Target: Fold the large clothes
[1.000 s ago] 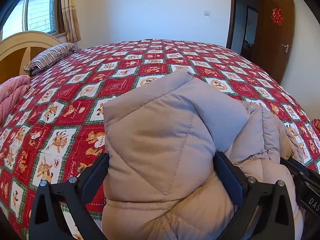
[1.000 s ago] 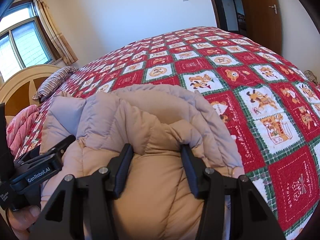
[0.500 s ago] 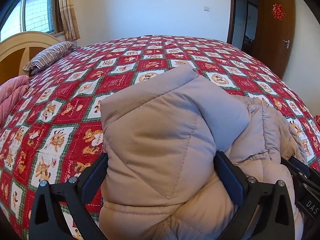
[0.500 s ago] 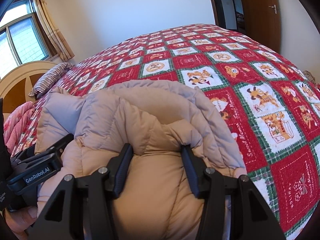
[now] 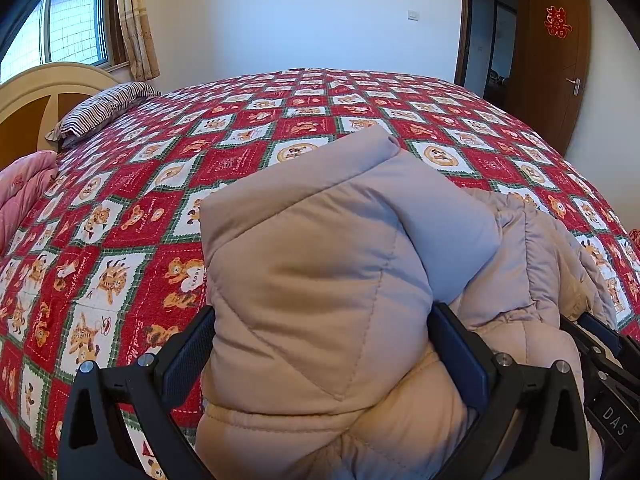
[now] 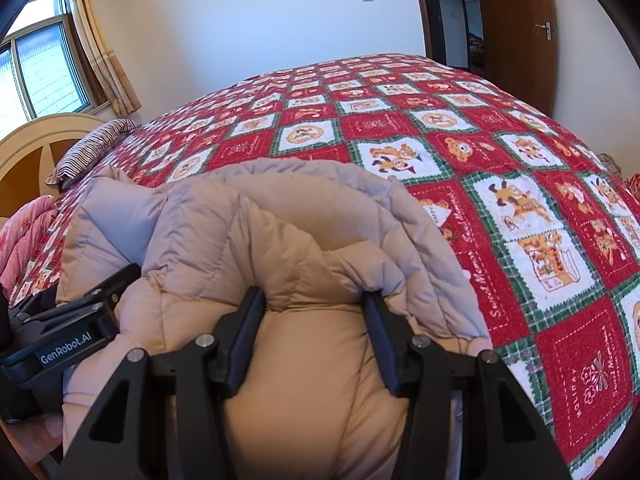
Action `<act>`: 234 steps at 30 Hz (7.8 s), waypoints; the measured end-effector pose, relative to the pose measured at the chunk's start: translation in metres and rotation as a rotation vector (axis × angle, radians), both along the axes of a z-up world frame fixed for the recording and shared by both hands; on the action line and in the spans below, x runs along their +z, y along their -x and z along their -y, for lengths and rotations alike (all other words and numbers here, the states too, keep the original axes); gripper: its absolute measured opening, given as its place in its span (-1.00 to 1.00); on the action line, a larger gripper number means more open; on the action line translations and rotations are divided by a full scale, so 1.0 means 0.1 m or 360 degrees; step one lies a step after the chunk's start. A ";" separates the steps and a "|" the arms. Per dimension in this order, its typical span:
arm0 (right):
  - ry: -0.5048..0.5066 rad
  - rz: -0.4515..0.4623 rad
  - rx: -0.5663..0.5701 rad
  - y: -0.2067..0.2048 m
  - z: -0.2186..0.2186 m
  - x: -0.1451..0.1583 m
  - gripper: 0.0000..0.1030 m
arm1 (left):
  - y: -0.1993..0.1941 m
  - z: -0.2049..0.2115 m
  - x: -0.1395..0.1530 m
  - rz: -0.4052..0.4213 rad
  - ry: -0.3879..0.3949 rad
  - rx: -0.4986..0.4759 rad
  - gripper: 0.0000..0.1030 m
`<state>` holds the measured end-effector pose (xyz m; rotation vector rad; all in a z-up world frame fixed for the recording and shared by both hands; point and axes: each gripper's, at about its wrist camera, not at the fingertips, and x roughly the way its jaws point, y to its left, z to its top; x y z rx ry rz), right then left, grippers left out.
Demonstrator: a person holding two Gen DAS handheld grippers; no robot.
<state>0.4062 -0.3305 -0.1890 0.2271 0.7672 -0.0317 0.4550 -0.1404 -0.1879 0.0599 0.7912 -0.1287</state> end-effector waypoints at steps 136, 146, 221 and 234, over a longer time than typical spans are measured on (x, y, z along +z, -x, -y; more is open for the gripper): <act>-0.0222 -0.0040 0.1026 0.28 -3.09 0.10 -0.43 | 1.61 -3.39 0.29 0.0211 0.0245 0.0280 -0.19; -0.0079 -0.0033 0.0984 0.27 -3.20 0.02 -0.35 | 1.55 -3.49 0.18 0.0172 0.0254 0.0443 0.54; 0.0054 0.0365 0.0841 1.91 -2.72 1.20 0.94 | 3.14 -3.23 1.43 0.0469 0.0034 0.0596 0.98; 0.0053 0.0402 0.0827 1.96 -2.68 1.29 0.95 | 3.13 -3.17 1.42 0.0474 -0.0008 0.0584 0.98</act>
